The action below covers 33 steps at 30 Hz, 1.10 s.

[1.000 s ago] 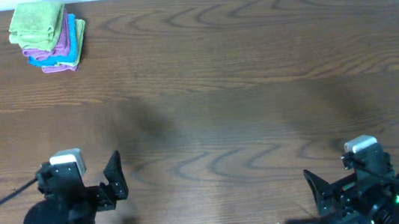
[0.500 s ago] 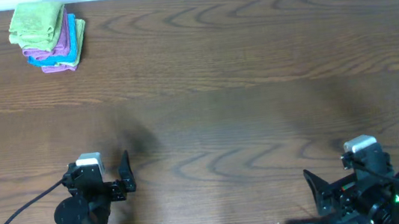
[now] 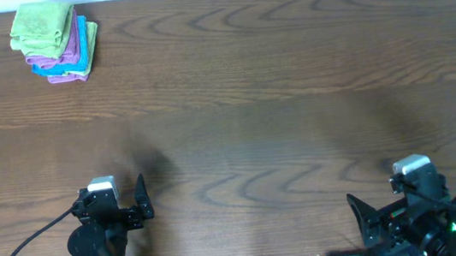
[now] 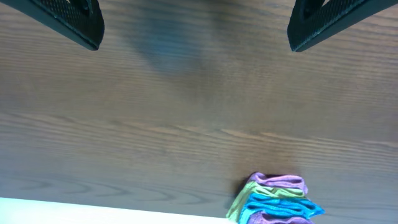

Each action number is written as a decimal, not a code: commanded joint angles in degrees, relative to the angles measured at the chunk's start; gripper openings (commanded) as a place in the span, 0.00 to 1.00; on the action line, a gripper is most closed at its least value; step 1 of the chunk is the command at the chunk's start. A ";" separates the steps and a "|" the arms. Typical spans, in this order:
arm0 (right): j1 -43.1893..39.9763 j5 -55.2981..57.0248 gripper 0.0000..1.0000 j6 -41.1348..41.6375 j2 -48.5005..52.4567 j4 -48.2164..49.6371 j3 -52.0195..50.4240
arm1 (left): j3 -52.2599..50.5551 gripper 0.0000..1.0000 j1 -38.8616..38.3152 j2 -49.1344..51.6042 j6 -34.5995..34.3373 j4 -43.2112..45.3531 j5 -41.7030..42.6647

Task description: Fold the cloth

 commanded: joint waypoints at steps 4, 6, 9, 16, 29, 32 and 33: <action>0.37 -0.24 0.99 0.57 -0.20 0.02 -0.02 | -1.18 0.95 0.39 -0.44 0.83 0.15 -1.25; 0.35 -0.24 0.99 0.57 -0.20 0.02 -0.02 | -1.18 0.95 0.39 -0.44 0.83 0.15 -1.25; 0.37 -0.24 0.99 0.57 -0.20 0.02 -0.02 | -1.18 0.95 0.39 -0.44 0.83 0.15 -1.25; 0.37 -0.24 0.99 0.57 -0.20 0.02 -0.02 | -1.18 0.95 0.39 -0.44 0.85 0.15 -1.25; 0.37 4.46 0.99 -1.64 -0.20 1.92 -0.85 | -1.18 0.96 0.39 -0.44 0.83 0.15 -1.25; 0.07 5.60 0.99 -6.93 -1.62 7.67 -5.51 | -1.18 0.96 0.39 -0.44 0.83 0.15 -1.25; -0.72 5.60 0.99 -8.79 -2.89 10.27 -8.17 | -1.18 0.95 0.39 -0.44 0.83 0.15 -1.25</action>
